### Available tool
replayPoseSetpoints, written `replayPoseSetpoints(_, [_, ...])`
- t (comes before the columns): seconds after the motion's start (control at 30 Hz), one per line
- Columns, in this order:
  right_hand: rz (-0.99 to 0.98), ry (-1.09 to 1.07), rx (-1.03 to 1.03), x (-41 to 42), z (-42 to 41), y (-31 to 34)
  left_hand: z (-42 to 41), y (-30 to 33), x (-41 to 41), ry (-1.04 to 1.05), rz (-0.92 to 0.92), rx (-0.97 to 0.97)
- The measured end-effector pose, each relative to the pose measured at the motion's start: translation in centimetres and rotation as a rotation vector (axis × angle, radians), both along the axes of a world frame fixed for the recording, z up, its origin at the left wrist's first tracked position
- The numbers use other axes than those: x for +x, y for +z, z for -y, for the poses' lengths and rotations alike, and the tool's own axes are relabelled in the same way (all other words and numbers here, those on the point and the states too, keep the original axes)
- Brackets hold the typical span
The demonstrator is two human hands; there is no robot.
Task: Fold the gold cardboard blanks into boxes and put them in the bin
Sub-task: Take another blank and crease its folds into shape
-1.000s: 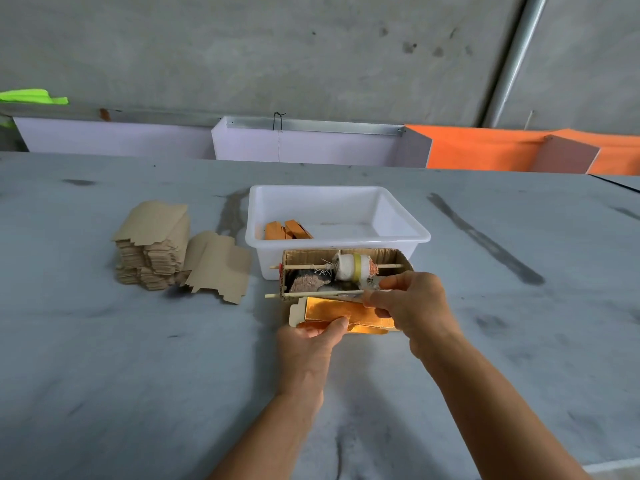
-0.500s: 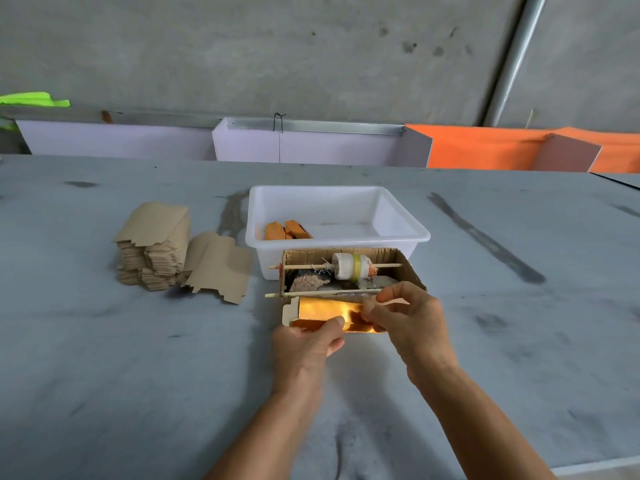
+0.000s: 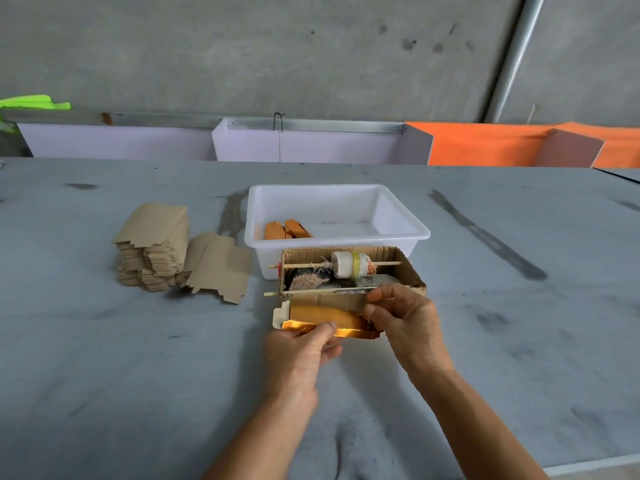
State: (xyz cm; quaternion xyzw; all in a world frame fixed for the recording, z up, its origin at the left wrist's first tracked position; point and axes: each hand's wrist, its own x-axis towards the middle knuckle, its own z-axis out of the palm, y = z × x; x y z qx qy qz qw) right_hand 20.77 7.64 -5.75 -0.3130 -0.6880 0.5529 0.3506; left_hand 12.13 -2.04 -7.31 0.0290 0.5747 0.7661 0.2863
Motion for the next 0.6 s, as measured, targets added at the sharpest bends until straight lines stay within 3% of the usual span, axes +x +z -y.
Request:
replayPoseSetpoints(0.2, [-0.193,0.1,-0.14,0.6,2.1,0.6,0.2,0.0,0.4,0.004,0.016,0.064])
replayPoseSetpoints(0.6, [-0.136,0.155,-0.173,0.2,3.6,0.7,0.3,0.4,0.7,0.012,-0.032,0.085])
